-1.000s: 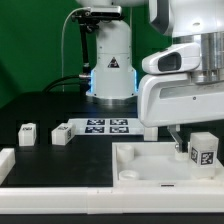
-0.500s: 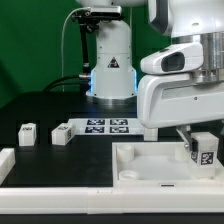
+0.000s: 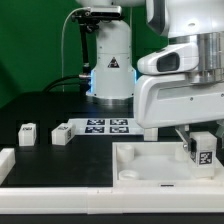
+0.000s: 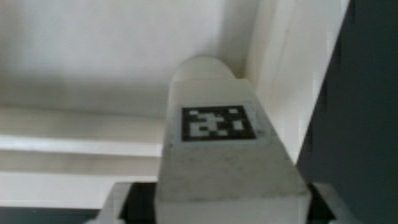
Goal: Assemble one leg
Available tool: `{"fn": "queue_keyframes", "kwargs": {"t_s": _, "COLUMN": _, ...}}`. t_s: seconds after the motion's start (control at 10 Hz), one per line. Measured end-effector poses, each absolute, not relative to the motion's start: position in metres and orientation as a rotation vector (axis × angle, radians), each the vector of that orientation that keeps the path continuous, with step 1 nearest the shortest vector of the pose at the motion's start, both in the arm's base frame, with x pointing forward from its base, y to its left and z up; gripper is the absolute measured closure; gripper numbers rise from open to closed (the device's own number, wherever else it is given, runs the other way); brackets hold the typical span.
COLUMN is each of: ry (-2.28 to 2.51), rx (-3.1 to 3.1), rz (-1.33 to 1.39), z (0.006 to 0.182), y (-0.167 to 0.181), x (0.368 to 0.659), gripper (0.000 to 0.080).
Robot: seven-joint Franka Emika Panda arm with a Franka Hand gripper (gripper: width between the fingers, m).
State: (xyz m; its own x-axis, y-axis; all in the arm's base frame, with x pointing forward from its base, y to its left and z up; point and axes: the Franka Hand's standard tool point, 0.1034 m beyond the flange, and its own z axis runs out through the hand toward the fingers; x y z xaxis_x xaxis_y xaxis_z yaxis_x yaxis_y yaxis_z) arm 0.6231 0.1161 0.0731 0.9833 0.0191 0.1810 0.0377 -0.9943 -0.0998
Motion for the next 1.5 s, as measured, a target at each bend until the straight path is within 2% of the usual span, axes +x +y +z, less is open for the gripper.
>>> {"fn": "queue_keyframes", "kwargs": {"t_s": 0.6, "ry": 1.335, "rx": -2.646, "rz": -0.225, "z": 0.0715, "y": 0.1150, "x": 0.6169, "gripper": 0.0499}}
{"fn": "queue_keyframes", "kwargs": {"t_s": 0.9, "ry": 1.616, "rx": -2.467, "rz": -0.200, "z": 0.0717, "y": 0.1149, "x": 0.6165, "gripper": 0.0499}}
{"fn": "queue_keyframes", "kwargs": {"t_s": 1.1, "ry": 1.543, "rx": -2.518, "rz": -0.208, "z": 0.0716, "y": 0.1151, "x": 0.6166, "gripper": 0.0490}}
{"fn": "queue_keyframes", "kwargs": {"t_s": 1.2, "ry": 1.548, "rx": -2.513, "rz": -0.206, "z": 0.0715, "y": 0.1154, "x": 0.6165, "gripper": 0.0290}}
{"fn": "queue_keyframes", "kwargs": {"t_s": 1.3, "ry": 1.500, "rx": -2.546, "rz": -0.212, "z": 0.0716, "y": 0.1156, "x": 0.6165, "gripper": 0.0290}}
{"fn": "queue_keyframes", "kwargs": {"t_s": 1.4, "ry": 1.298, "rx": -2.670, "rz": -0.236, "z": 0.0721, "y": 0.1162, "x": 0.6170, "gripper": 0.0178}}
{"fn": "queue_keyframes", "kwargs": {"t_s": 1.5, "ry": 1.079, "rx": -2.782, "rz": -0.259, "z": 0.0721, "y": 0.1157, "x": 0.6172, "gripper": 0.0158}}
